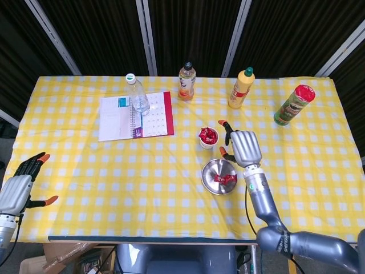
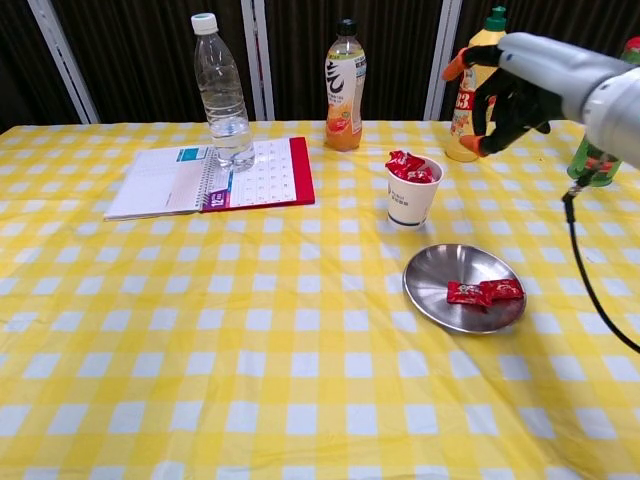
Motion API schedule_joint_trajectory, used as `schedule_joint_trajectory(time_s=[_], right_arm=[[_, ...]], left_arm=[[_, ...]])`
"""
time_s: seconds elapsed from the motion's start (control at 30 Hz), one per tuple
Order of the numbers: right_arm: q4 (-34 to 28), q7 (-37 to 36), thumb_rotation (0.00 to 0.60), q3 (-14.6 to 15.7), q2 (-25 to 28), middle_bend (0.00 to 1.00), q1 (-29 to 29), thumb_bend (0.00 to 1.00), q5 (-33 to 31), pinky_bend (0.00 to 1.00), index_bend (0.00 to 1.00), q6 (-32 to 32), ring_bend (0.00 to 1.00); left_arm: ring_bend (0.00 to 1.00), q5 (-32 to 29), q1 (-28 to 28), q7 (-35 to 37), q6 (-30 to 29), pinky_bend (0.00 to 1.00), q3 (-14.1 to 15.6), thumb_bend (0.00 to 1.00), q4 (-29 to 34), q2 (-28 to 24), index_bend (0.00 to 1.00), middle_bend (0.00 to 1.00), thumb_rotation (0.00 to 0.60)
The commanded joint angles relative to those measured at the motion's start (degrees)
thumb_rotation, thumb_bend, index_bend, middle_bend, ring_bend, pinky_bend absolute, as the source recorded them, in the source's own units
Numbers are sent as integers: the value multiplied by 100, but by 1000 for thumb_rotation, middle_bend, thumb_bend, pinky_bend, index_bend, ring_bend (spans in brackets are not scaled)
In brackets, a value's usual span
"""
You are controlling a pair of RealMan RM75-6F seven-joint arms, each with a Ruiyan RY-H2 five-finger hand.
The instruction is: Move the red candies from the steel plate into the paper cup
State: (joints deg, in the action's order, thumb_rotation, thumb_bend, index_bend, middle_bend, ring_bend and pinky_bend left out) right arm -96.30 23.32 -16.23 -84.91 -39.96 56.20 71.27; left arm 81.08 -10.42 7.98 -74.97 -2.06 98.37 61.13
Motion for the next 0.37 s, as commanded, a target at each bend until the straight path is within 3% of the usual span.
schedule_joint_trajectory(time_s=[0.03, 0.13, 0.23, 0.37], right_arm=[[-887, -451, 600, 887, 962, 118, 947, 366, 1272, 302, 30, 837, 57], [-1022, -112, 600, 1455, 1445, 8, 1394, 327, 1716, 176, 0, 1162, 0], [-898, 329, 600, 1885, 1656, 0, 1826, 308, 2214, 145, 0, 1670, 0], [-498, 405, 600, 2238, 1650, 0, 2349, 300, 2834, 141, 0, 2318, 0]], left_arm=[[0, 87, 53, -52, -148, 0, -5, 35, -72, 49, 0, 0, 600], [0, 155, 107, -162, -286, 0, 9, 35, -185, 85, 0, 0, 600], [0, 251, 174, -362, -488, 0, 13, 36, -294, 133, 0, 0, 600], [0, 338, 284, -678, -803, 0, -7, 36, -459, 212, 0, 0, 600]])
